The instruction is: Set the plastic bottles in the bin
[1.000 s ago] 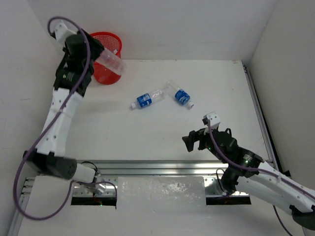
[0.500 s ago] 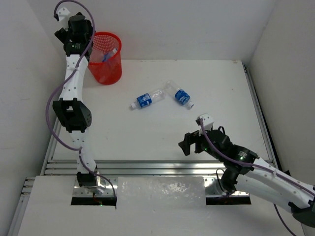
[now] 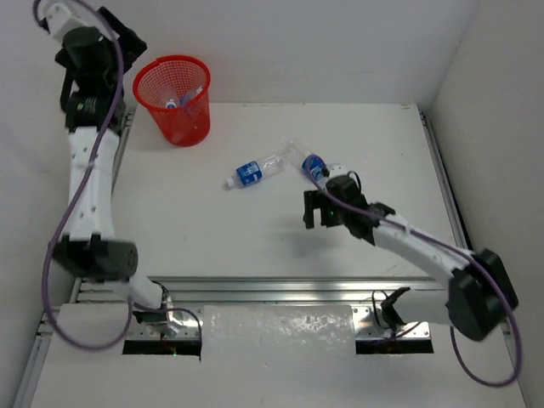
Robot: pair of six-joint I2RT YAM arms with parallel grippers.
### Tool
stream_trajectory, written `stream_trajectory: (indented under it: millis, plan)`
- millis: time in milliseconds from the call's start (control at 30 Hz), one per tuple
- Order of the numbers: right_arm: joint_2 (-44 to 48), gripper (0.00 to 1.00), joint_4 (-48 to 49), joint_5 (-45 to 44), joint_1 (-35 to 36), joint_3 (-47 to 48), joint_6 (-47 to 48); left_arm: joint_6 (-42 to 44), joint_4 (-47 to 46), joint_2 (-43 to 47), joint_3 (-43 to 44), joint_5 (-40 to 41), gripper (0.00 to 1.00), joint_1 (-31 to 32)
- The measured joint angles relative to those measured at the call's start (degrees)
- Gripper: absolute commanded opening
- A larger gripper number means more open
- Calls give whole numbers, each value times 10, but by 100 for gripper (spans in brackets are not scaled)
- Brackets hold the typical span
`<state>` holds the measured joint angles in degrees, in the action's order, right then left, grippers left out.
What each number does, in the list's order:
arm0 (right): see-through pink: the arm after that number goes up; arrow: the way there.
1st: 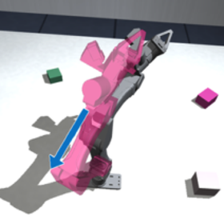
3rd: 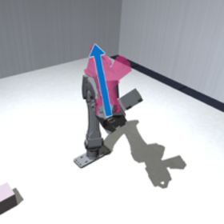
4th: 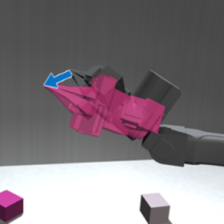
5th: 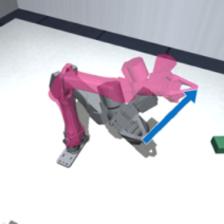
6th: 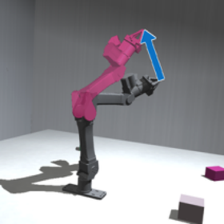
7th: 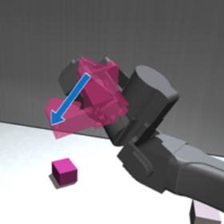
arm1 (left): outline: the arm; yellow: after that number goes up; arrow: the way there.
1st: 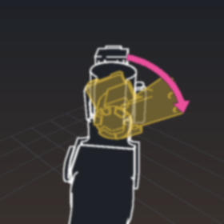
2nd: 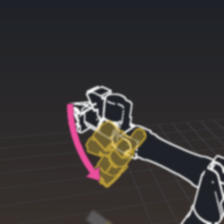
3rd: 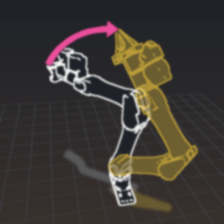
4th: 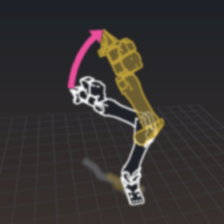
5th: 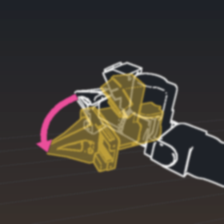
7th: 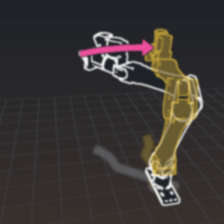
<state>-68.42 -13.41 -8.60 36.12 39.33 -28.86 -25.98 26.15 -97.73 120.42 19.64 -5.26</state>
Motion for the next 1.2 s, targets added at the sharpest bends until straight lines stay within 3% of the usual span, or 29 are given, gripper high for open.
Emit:
stream_trajectory:
  millis: [100,233,300,467,633,700,733,767,800,867,1067,1200]
  plan:
    - [-129,99,9,-4,-46,101,28,-44,-4,181,-161,-59,100,0]
    - [-292,99,9,-5,-82,276,89,-73,-70,416,-457,-145,100,21]
    - [-346,99,12,-19,-102,339,132,-69,-76,480,-557,-174,100,48]
    - [-497,99,-15,-49,-143,510,247,-28,-39,513,-714,-217,100,74]
    - [-620,96,-77,-28,-158,633,311,3,3,506,-754,-228,100,74]
    - [-636,90,-90,-15,-157,630,320,9,-4,509,-754,-239,100,70]
    - [-638,80,-96,-9,-157,622,322,11,-7,512,-754,-245,100,68]
    - [-638,56,-100,-2,-158,612,318,14,-10,513,-754,-252,100,66]
    - [-636,47,-102,-2,-158,611,319,15,-11,514,-754,-254,100,66]
    - [-632,38,-97,-3,-160,601,312,16,-16,514,-754,-265,100,63]
    - [-509,33,-82,-37,-174,438,250,-2,-56,510,-756,-342,100,66]
    - [-263,33,16,128,-186,200,177,-47,-131,489,-765,-395,100,126]
